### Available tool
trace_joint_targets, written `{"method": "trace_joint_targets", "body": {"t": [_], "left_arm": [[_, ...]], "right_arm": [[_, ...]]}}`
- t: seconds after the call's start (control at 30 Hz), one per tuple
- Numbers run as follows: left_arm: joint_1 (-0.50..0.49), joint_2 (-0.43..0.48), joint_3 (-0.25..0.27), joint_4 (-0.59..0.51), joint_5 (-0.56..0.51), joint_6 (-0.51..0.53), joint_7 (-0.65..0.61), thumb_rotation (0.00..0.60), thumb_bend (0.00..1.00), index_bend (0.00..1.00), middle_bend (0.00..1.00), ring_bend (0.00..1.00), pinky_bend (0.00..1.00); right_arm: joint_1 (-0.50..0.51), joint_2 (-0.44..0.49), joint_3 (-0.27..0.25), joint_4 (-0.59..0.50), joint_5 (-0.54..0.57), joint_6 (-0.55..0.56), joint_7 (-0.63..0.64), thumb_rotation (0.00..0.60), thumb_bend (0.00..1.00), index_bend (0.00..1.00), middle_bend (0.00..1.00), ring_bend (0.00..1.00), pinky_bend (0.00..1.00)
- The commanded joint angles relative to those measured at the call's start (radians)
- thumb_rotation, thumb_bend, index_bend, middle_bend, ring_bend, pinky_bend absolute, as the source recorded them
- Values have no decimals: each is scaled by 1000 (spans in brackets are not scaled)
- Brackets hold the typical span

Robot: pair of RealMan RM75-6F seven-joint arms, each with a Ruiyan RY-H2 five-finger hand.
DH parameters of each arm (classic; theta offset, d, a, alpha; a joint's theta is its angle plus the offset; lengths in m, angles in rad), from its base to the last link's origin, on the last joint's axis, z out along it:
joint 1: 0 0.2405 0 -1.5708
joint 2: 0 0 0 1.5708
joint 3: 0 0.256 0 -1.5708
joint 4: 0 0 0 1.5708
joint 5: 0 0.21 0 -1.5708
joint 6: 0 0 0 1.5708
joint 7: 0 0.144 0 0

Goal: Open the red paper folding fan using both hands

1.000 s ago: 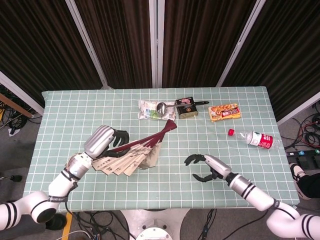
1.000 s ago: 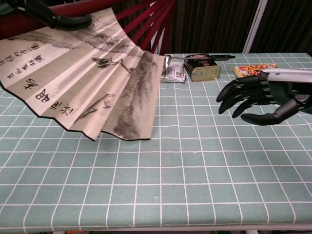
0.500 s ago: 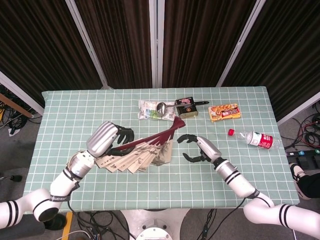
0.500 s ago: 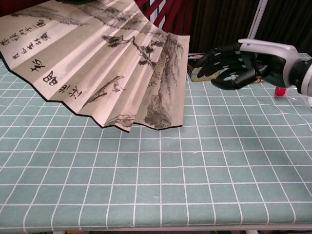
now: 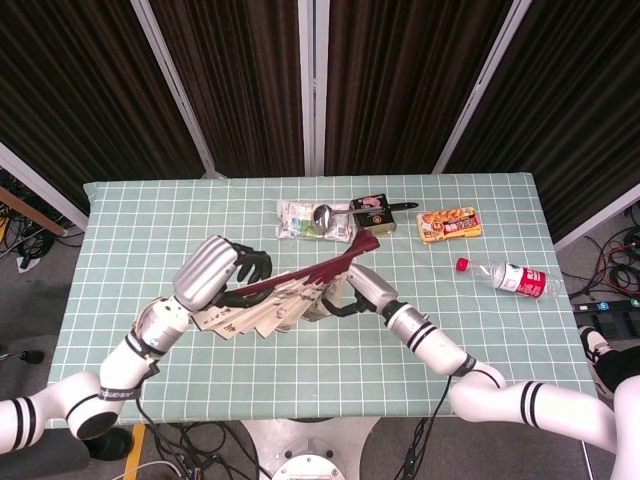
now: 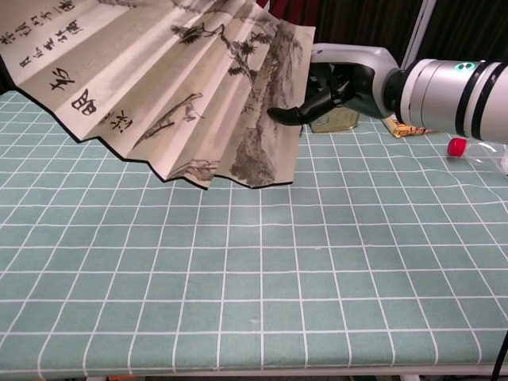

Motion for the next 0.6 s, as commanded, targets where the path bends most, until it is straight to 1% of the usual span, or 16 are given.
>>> {"method": "trace_joint_targets", "body": {"t": [0.03, 0.07, 0.13, 0.23, 0.33, 0.47, 0.6], "left_arm": [[5, 0, 11, 21, 9, 8, 13, 600, 350, 636, 745, 751, 883], [10, -2, 19, 34, 16, 14, 23, 600, 350, 636, 745, 751, 883], [19, -8, 35, 61, 34, 29, 39, 600, 351, 636, 745, 751, 882], [30, -25, 60, 105, 70, 53, 61, 600, 350, 636, 745, 750, 881], [40, -58, 89, 168, 116, 84, 81, 600, 351, 635, 745, 748, 879], [47, -96, 119, 240, 164, 111, 131, 600, 350, 635, 745, 747, 874], [50, -130, 134, 303, 193, 131, 190, 600, 350, 635, 745, 747, 874]], "right_arm": [[14, -20, 7, 24, 32, 43, -94, 600, 590, 622, 346, 207, 199], [12, -23, 2, 33, 39, 66, -137, 600, 611, 668, 362, 215, 199], [5, -24, -6, 46, 51, 106, -208, 600, 617, 699, 374, 220, 199], [-6, -21, -13, 60, 54, 158, -283, 600, 613, 719, 384, 222, 199], [-24, -24, -24, 91, 23, 242, -371, 600, 602, 726, 391, 237, 199], [-47, -18, -34, 108, -18, 312, -417, 600, 564, 728, 392, 239, 196], [-64, -8, -39, 126, -59, 369, -454, 600, 560, 724, 392, 239, 190]]}}
